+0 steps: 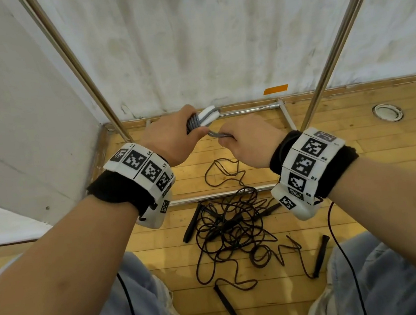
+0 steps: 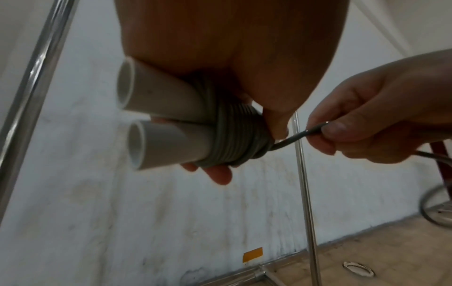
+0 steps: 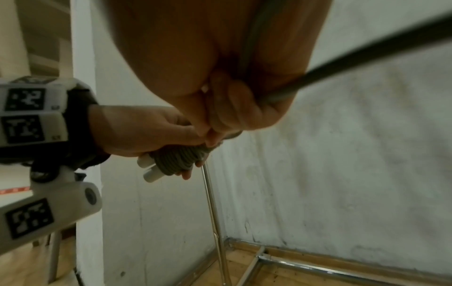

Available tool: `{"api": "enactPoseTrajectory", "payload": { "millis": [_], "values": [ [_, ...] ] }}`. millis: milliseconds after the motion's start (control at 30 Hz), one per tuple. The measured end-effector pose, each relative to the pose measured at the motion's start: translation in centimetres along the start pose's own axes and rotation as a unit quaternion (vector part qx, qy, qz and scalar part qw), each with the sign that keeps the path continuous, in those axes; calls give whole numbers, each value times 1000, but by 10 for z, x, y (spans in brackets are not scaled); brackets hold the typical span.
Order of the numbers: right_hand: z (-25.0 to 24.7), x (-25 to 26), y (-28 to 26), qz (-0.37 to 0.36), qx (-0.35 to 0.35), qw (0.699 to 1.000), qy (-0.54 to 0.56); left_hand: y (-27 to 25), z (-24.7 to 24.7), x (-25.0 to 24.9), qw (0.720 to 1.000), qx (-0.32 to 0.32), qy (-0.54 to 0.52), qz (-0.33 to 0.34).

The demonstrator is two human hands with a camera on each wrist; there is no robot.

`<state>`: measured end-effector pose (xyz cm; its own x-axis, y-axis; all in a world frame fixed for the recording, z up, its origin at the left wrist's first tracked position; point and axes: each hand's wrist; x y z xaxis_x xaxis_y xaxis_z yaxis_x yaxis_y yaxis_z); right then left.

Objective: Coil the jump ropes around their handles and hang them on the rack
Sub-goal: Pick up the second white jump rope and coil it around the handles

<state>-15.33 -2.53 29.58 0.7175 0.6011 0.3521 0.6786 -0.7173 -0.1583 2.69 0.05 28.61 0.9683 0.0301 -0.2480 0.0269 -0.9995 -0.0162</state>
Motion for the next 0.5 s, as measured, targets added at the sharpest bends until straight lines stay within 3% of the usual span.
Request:
{"api": "enactPoseTrajectory", "payload": {
  "millis": [100, 233, 400, 500],
  "values": [
    [-3, -2, -3, -18, -12, 999, -41, 1, 2, 3, 998, 46, 27, -18],
    [-10, -9, -4, -38, -62, 996, -50, -1, 7, -3, 992, 124, -6, 36],
    [-10, -8, -3, -50, -84, 994, -49, -9, 11, -19, 987, 134, -15, 87],
    [-14, -12, 0, -33, -113, 993, 8, -13, 8, -23, 987, 108, -40, 113]
  ]
}}
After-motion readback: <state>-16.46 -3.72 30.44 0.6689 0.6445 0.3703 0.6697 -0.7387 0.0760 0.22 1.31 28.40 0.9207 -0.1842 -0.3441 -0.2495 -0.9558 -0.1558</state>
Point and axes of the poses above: each hand's wrist, its own y-axis towards the middle knuckle, its own z-axis out of the palm, x = y × z, and after that the axes turned 6 degrees about x, right-handed
